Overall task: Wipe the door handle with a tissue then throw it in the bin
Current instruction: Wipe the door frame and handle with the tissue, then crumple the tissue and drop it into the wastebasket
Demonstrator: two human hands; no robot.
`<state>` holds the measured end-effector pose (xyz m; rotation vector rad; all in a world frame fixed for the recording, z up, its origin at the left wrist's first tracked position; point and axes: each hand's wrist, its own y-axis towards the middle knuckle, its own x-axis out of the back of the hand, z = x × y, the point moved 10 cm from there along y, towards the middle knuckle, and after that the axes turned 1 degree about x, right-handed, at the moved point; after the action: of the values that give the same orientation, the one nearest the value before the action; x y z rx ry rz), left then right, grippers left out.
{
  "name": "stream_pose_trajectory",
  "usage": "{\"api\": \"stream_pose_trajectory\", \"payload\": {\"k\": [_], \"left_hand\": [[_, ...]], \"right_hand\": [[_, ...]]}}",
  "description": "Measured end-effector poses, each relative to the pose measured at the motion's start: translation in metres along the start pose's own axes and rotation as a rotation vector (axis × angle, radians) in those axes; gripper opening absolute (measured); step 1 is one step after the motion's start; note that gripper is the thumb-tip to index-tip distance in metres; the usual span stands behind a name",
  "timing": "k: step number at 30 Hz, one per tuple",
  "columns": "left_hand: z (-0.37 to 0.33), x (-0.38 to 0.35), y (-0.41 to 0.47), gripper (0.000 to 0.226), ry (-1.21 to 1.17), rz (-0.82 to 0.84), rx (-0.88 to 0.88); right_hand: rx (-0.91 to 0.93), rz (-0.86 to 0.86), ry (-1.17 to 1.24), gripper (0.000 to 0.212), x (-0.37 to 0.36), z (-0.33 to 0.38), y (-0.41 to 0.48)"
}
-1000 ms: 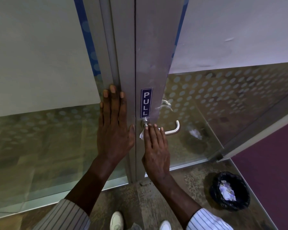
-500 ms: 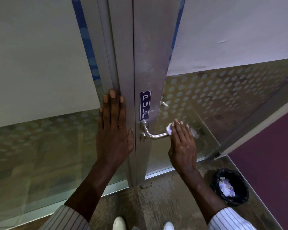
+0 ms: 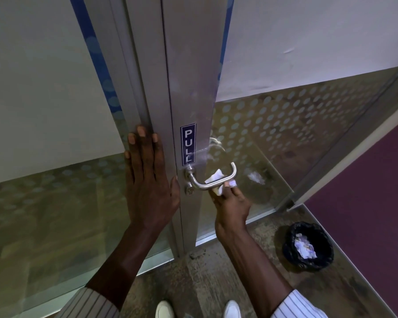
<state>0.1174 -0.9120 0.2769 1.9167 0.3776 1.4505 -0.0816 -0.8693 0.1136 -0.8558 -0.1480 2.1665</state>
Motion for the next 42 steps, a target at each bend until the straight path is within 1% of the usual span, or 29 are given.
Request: {"api": "stream_pose_trajectory", "payload": {"k": [2,4,7,9,11,14,16,17,19,21,22,23,24,27,28,30,31,34,35,38,40,42], "left_hand": [[-0.001,-0.001,-0.001,0.104,-0.024,-0.009,0.012],[-0.001,-0.002,-0.002,0.098,-0.049,-0.006,0.017],[0.0,-0.003,-0.002,0.1,-0.074,0.02,0.012],[0.0,-0.002,-0.004,0.102,-0.09,0.041,-0.002],[-0.003,-0.003,-0.01,0.101,-0.13,0.066,-0.016],[-0.012,-0.005,-0.027,0.094,-0.234,0.099,-0.05],[-0.022,-0.009,-0.041,0.091,-0.328,0.144,-0.073],[-0.031,-0.008,-0.048,0.087,-0.382,0.161,-0.097],[-0.051,-0.005,-0.065,0.073,-0.486,0.176,-0.198],[-0.073,-0.009,-0.086,0.053,-0.615,0.23,-0.306],[-0.081,-0.017,-0.097,0.043,-0.701,0.295,-0.327],[-0.089,-0.027,-0.108,0.035,-0.79,0.387,-0.314],[-0.095,-0.038,-0.118,0.028,-0.87,0.496,-0.264],[-0.112,-0.07,-0.15,0.019,-1.002,0.856,-0.009],[-0.119,-0.079,-0.163,0.018,-1.019,0.959,0.045],[-0.135,-0.089,-0.183,0.012,-1.017,1.095,0.059],[-0.142,-0.093,-0.191,0.011,-1.008,1.143,0.05],[-0.162,-0.111,-0.208,0.009,-0.982,1.228,0.05],[-0.17,-0.117,-0.21,0.01,-0.973,1.243,0.057],[-0.199,-0.14,-0.215,0.013,-0.947,1.284,0.07],[-0.221,-0.153,-0.216,0.018,-0.943,1.295,0.093],[-0.244,-0.167,-0.218,0.02,-0.934,1.293,0.134]], "right_hand": [[-0.086,0.009,0.05,0.028,-0.009,-0.017,-0.012],[-0.138,0.052,0.095,0.027,-0.02,-0.03,-0.024],[-0.185,0.124,0.133,0.032,-0.03,-0.04,-0.034],[-0.212,0.153,0.102,0.03,-0.025,-0.04,-0.036],[-0.205,0.178,0.006,0.025,-0.012,-0.038,-0.039],[-0.078,0.172,-0.265,0.014,0.019,-0.027,-0.047],[0.067,0.154,-0.468,0.008,0.039,-0.011,-0.058],[0.172,0.142,-0.594,0.008,0.047,0.0,-0.063],[0.391,0.101,-0.853,0.007,0.064,0.021,-0.078],[0.532,0.078,-1.03,0.013,0.08,0.033,-0.096],[0.575,0.055,-1.098,0.014,0.089,0.037,-0.104],[0.607,0.023,-1.139,0.011,0.099,0.042,-0.113],[0.629,-0.013,-1.151,0.01,0.11,0.048,-0.121],[0.594,-0.126,-1.168,0.03,0.149,0.057,-0.131],[0.569,-0.149,-1.163,0.035,0.161,0.059,-0.131],[0.516,-0.173,-1.109,0.038,0.183,0.062,-0.129],[0.484,-0.178,-1.061,0.035,0.192,0.063,-0.127],[0.417,-0.168,-0.929,0.013,0.209,0.07,-0.117],[0.402,-0.165,-0.897,0.009,0.215,0.073,-0.112],[0.335,-0.153,-0.841,0.013,0.238,0.083,-0.088],[0.33,-0.121,-0.856,0.013,0.255,0.091,-0.07],[0.286,-0.108,-0.867,0.017,0.277,0.095,-0.048]]}}
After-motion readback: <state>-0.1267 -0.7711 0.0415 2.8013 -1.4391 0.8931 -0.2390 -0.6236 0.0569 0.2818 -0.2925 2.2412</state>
